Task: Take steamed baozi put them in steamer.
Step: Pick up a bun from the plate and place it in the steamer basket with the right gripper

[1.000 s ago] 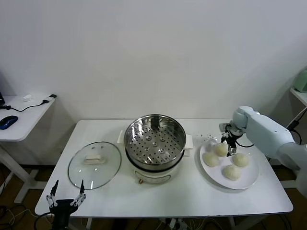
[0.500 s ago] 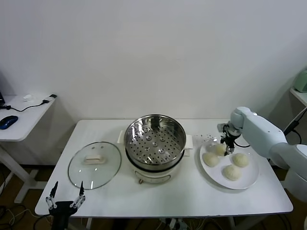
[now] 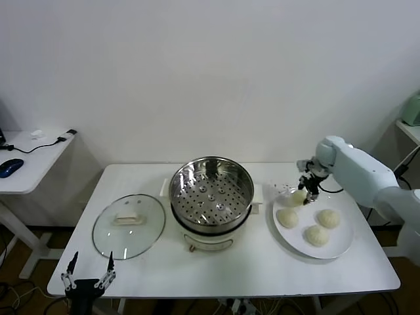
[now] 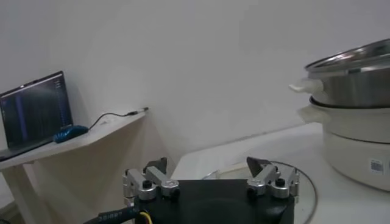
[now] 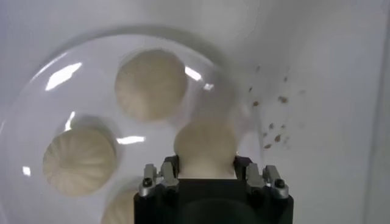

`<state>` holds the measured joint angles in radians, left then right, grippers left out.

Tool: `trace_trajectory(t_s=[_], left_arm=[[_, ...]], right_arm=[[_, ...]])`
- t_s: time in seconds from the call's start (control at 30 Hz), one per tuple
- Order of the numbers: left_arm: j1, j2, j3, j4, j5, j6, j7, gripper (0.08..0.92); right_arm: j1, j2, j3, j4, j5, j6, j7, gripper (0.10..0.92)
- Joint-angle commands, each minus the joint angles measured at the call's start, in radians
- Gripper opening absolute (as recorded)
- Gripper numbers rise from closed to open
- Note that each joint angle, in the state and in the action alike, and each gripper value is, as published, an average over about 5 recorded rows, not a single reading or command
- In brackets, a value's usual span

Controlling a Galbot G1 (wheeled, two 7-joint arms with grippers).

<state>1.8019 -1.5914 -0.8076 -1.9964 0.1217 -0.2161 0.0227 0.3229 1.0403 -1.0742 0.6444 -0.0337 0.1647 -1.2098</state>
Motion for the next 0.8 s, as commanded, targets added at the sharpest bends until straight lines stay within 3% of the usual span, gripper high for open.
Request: trace_trajectory(t_s=[0.03, 0.37, 0.8], left_arm=[[0.002, 0.0, 0.002, -0.003, -0.006, 0.003, 0.002, 0.823], [0.009, 0.002, 0.008, -0.015, -0.006, 0.011, 0.001, 0.823], [0.013, 0.013, 0.002, -0.014, 0.017, 0.009, -0.002, 0.823]], right_arm=[[0.337, 0.073, -0.234, 0.186, 0.039, 0.274, -0.058, 0.594], [0.418, 0.283, -0.155, 0.375, -0.232, 0.548, 0.036, 0.585], [0.148, 0.46, -0.036, 0.288, -0.508, 0.613, 0.098, 0.585]])
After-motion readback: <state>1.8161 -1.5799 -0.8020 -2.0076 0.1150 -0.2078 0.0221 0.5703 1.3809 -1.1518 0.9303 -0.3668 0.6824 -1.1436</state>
